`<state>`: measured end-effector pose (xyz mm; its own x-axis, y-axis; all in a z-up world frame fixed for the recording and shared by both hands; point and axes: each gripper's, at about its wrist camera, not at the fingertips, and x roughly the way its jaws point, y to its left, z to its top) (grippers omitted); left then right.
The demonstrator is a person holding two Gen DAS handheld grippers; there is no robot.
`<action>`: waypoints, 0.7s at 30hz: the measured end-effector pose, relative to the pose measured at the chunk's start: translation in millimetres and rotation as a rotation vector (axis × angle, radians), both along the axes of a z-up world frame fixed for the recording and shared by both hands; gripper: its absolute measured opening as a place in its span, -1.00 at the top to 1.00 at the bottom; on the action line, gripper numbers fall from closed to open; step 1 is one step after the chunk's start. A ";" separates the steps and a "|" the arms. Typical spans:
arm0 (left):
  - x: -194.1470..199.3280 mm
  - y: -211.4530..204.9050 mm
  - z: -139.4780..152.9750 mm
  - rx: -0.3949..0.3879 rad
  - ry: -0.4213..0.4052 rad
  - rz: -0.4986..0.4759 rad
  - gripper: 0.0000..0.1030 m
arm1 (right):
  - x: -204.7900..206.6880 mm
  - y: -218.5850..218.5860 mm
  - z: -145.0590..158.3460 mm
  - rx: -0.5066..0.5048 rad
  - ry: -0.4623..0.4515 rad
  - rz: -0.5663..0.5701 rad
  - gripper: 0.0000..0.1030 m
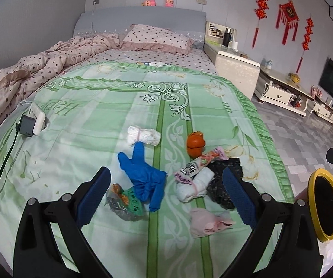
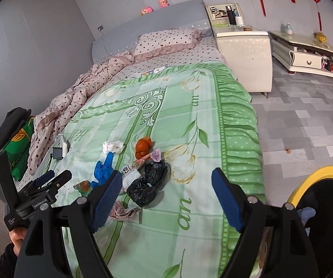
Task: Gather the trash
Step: 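Move both open tools back over the remaining trash on the bed, then grasp the black plastic bag with the right tool while the left tool grasps the green-labelled packet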
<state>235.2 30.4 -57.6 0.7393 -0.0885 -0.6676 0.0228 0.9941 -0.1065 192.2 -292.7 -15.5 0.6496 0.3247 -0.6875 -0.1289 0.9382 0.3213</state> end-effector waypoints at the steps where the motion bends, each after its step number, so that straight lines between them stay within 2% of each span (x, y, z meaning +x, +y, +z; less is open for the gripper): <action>1: 2.1 6.3 -4.9 -0.001 0.008 0.010 -0.80 | 3.7 6.3 -4.7 -0.007 0.008 0.009 -0.47; 11: 27.1 58.6 -54.6 -0.014 0.087 0.098 -0.80 | 41.5 61.9 -63.3 -0.080 0.114 0.083 -0.47; 21: 44.9 81.0 -93.4 -0.034 0.138 0.100 -0.80 | 68.4 98.6 -108.2 -0.131 0.189 0.144 -0.47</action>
